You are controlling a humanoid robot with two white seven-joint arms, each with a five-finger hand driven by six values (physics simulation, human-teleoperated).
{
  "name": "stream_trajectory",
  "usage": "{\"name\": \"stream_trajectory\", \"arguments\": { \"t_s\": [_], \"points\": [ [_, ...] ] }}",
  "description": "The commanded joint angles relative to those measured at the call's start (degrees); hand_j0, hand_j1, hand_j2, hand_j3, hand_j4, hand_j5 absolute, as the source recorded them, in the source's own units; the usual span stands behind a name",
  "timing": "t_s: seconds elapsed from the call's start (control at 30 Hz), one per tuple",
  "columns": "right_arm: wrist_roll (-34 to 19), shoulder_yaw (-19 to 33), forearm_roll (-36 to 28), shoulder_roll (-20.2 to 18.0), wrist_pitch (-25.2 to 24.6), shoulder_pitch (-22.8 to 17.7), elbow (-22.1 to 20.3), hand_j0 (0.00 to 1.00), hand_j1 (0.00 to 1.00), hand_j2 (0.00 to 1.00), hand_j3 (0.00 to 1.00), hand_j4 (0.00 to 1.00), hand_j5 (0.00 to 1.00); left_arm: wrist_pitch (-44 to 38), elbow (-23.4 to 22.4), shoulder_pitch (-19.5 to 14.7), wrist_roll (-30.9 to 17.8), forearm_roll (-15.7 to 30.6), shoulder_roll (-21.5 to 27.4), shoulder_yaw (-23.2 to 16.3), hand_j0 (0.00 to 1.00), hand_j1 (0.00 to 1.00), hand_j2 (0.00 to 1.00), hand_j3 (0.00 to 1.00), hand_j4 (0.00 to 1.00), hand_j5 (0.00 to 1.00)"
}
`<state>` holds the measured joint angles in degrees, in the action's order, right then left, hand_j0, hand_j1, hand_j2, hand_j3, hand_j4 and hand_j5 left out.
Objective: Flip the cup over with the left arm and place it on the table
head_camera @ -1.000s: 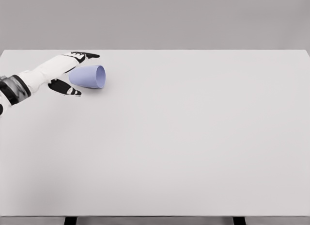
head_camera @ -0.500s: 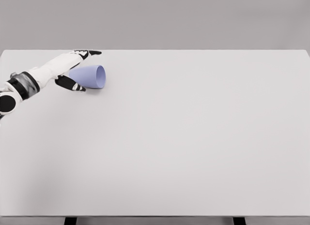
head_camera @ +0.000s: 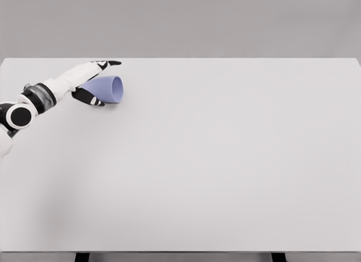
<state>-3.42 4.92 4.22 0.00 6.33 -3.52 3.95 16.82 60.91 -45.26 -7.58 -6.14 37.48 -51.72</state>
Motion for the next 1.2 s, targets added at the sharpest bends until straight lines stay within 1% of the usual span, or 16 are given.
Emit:
{"name": "stream_trajectory", "arguments": {
  "t_s": [0.0,0.23,0.3,0.37,0.53,0.63,1.17],
  "points": [
    [-0.01,0.0,0.0,0.0,0.0,0.0,0.01,1.0,1.0,1.0,1.0,1.0,1.0,-0.04,-1.85,-0.09,0.02,0.16,-1.01,0.05,1.0,1.0,1.0,1.0,1.0,1.0],
    [-0.01,0.0,0.0,0.0,0.0,0.0,0.01,1.0,1.0,1.0,1.0,1.0,1.0,-1.27,-2.29,-0.26,0.02,-0.1,-1.62,-0.13,1.0,1.0,1.0,1.0,1.0,1.0],
    [-0.01,0.0,0.0,0.0,0.0,0.0,0.01,1.0,1.0,1.0,1.0,1.0,1.0,-1.27,-2.81,-0.35,0.02,-0.1,-1.97,-0.75,1.0,1.0,1.0,1.0,1.0,1.0],
    [-0.01,0.0,0.0,0.0,0.0,0.0,0.01,1.0,1.0,1.0,1.0,1.0,1.0,-1.27,-4.66,-0.7,0.02,-0.63,-3.38,-0.75,1.0,1.0,1.0,1.0,1.0,1.0],
    [-0.01,0.0,0.0,0.0,0.0,0.0,0.01,1.0,1.0,1.0,1.0,1.0,1.0,-1.27,-4.84,-0.7,0.02,-0.72,-3.73,-0.83,1.0,1.0,1.0,1.0,1.0,1.0],
    [-0.01,0.0,0.0,0.0,0.0,0.0,0.01,1.0,1.0,1.0,1.0,1.0,1.0,-1.27,-5.89,-0.88,0.02,-0.72,-4.43,-0.92,1.0,1.0,1.0,1.0,1.0,1.0],
    [-0.01,0.0,0.0,0.0,0.0,0.0,0.01,1.0,1.0,1.0,1.0,1.0,1.0,-1.35,-7.56,-0.97,0.02,-0.72,-4.96,-1.27,1.0,1.0,1.0,1.0,1.0,1.0]
  ]
}}
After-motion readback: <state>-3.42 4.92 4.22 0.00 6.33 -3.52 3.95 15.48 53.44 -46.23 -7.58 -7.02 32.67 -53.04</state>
